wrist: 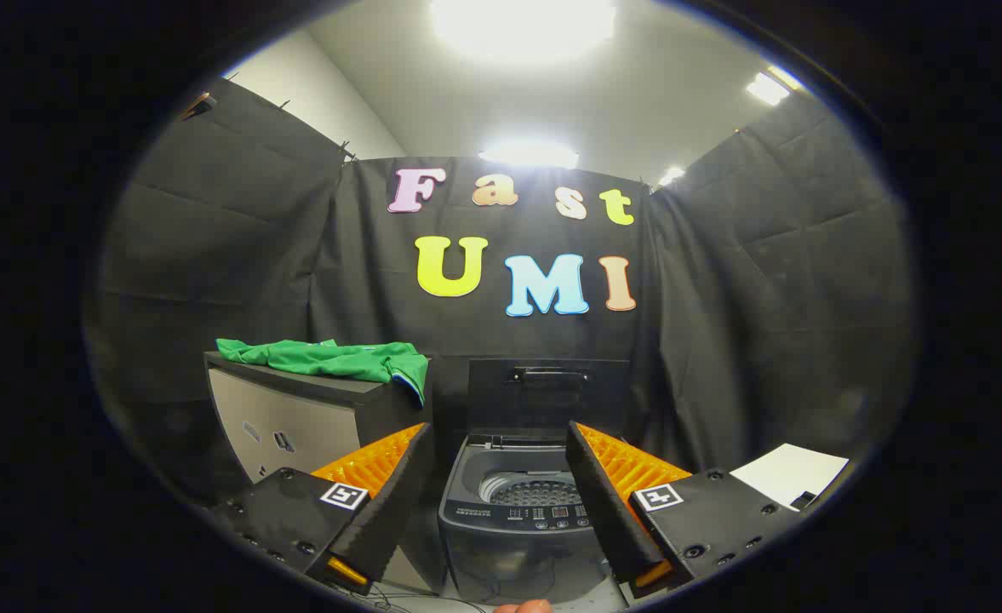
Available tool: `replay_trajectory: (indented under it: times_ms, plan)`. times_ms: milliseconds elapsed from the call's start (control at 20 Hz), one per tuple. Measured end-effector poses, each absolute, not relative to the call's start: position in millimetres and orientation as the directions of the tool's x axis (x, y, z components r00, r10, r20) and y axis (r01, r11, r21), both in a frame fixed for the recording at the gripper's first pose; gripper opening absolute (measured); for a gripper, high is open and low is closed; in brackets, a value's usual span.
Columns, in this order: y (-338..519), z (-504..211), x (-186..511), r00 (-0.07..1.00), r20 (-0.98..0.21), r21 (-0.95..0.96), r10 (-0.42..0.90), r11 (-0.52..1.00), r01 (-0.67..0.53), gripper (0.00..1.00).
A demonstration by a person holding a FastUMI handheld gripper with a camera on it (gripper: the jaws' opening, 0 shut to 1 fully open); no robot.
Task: Put the clothes into the washing machine and then close the washing machine lid.
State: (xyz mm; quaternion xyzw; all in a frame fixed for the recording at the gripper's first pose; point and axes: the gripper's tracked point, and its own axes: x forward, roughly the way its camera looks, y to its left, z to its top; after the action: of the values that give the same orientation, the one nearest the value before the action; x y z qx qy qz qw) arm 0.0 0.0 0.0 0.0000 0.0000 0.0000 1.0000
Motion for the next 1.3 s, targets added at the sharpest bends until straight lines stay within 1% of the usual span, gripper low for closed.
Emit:
replay_trajectory:
  times_ms: [600,1300]
  plan:
    - [0.8,11.0,2.8,1.0,0.03,-0.039,-0.005,0.999,0.006,0.98]
    - [-8.5,11.1,1.2,0.999,0.023,-0.036,-0.039,0.999,0.039,0.98]
